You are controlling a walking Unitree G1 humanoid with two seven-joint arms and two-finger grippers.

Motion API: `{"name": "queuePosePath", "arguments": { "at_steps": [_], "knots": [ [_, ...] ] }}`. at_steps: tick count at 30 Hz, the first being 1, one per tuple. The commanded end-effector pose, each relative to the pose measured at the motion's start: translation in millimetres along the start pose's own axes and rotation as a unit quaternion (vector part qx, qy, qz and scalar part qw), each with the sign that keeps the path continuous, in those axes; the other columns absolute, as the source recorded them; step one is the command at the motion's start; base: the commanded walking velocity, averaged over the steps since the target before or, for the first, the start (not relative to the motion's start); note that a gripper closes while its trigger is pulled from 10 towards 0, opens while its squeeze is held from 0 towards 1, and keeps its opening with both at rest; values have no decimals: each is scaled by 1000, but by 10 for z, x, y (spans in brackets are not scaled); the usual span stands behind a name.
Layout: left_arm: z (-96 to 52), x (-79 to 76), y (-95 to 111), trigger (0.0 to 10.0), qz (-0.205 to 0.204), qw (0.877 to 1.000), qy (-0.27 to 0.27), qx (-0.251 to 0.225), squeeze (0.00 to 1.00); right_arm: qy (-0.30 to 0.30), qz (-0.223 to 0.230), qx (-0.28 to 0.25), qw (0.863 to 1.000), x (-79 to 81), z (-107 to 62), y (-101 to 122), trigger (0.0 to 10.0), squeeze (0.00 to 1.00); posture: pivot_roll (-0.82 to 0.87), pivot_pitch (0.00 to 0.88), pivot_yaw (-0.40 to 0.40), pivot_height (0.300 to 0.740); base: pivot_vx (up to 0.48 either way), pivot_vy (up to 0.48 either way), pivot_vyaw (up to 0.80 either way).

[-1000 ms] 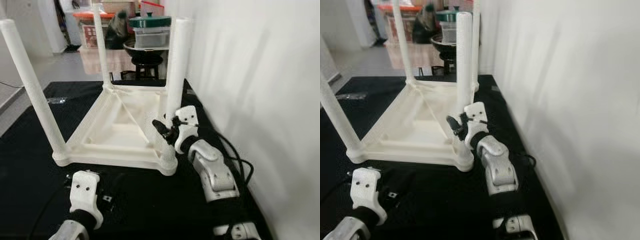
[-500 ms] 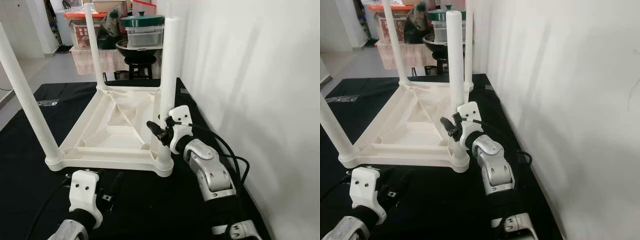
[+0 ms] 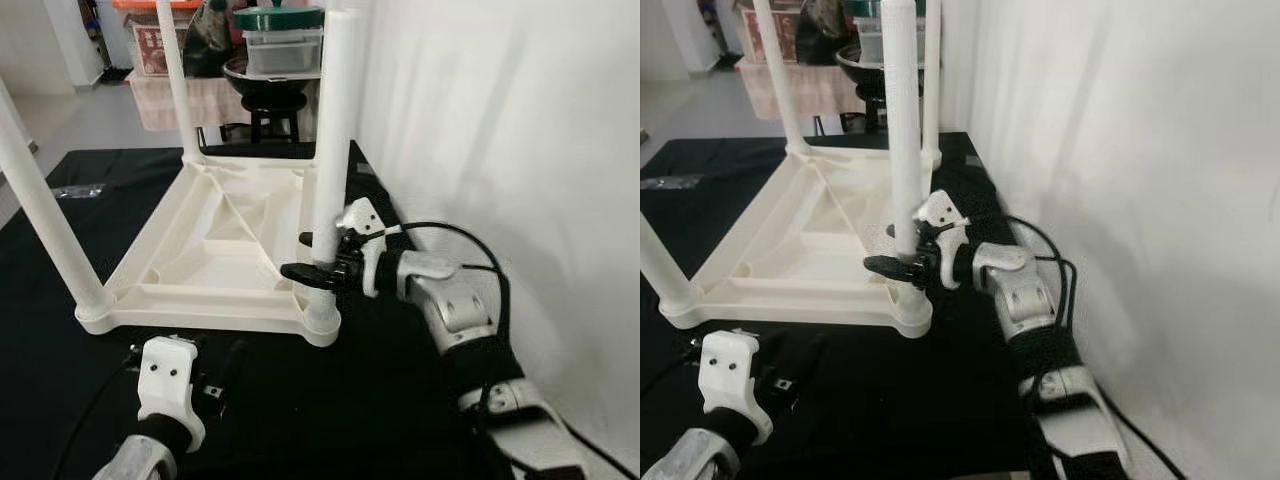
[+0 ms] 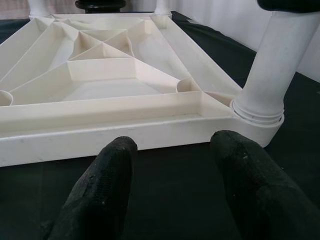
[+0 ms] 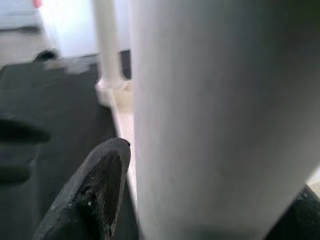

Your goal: Building children table

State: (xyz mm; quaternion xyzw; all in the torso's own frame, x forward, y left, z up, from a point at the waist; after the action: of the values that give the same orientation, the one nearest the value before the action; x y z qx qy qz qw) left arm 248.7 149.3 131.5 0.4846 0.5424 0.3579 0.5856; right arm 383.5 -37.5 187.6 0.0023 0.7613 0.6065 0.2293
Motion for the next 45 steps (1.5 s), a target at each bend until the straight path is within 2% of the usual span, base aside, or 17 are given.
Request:
{"name": "queuePosePath", "arguments": {
  "at_steps": [1,2,3,12,19,22,24,26,27,35,36,39,40,41,42,44,45],
  "knots": [
    [-3,-14,-42,10000,-2,1000,-1,8,0,24,-3,-4,1000,35,48,15,10000,0,74,0,-65,740,0,0,0],
    [-7,-16,-44,10000,-1,1000,-1,9,0,32,4,-7,999,31,64,22,2510,0,75,0,-65,740,0,0,0],
    [-10,-17,-46,10000,-1,1000,-2,10,0,33,11,-9,999,21,75,25,0,0,75,0,-65,740,0,0,0],
    [-39,-128,-87,10000,-13,999,-34,24,0,43,24,-14,999,1,53,7,0,0,84,0,-69,740,0,0,0],
    [-99,-264,-197,10000,-18,996,-71,55,0,-24,35,22,999,-110,-99,-261,0,0,70,0,-62,740,0,0,0],
    [-123,-246,-206,10000,-17,996,-70,59,0,-127,72,81,986,-107,-99,-549,0,0,64,0,-61,740,0,0,0],
    [-141,-218,-203,10000,-14,996,-68,61,0,-248,126,195,941,138,-177,-960,0,0,50,0,-42,740,0,0,0],
    [-141,-218,-203,10000,-14,996,-68,61,0,-248,126,195,941,138,-177,-960,0,0,50,0,-42,740,0,0,0],
    [-146,-206,-200,10000,-13,996,-67,62,0,-282,150,239,917,298,-265,-1086,0,0,50,0,-42,740,0,0,0],
    [-138,-191,-196,10000,-9,996,-67,62,0,-273,127,262,917,508,-257,-1090,0,0,45,0,-37,740,0,0,0],
    [-126,-184,-187,10000,-7,996,-67,59,0,-238,116,237,935,446,-128,-969,10000,0,47,0,-39,740,0,0,0],
    [-124,-183,-185,10000,-7,996,-67,59,0,-223,117,222,942,405,-70,-880,10000,0,48,0,-38,740,0,0,0],
    [-116,-197,-178,10000,-10,996,-71,56,0,-177,93,165,966,390,79,-599,10000,514,48,0,-37,740,0,0,0],
    [-116,-197,-178,10000,-10,996,-71,56,0,-177,93,165,966,390,79,-599,10000,514,48,0,-37,740,0,0,0],
    [-114,-205,-175,10000,-10,996,-73,56,0,-165,89,140,972,368,112,-477,10000,1000,48,0,-37,740,0,0,0],
    [-111,-217,-172,10000,-11,996,-76,55,0,-124,79,101,984,380,156,-316,10000,1000,51,0,-40,740,0,0,0],
    [-106,-230,-163,10000,-12,995,-78,54,0,-72,71,54,993,363,151,-115,10000,0,57,0,-45,740,0,0,0]
  ]
}}
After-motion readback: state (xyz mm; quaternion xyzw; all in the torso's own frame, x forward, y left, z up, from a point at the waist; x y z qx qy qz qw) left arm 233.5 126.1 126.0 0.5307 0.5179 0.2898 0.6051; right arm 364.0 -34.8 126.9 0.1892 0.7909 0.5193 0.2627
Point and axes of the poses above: a point about 5 cm out from each wrist's last joint towards the gripper, its own z axis pointing out of the wrist towards the gripper, its own y axis along the axis of the wrist's last joint, x = y × z, the point moved 6 cm from there along z, pointing out of the wrist towards the gripper, and after that the axes turned 15 degrees about -z, right-handed, at the moved point
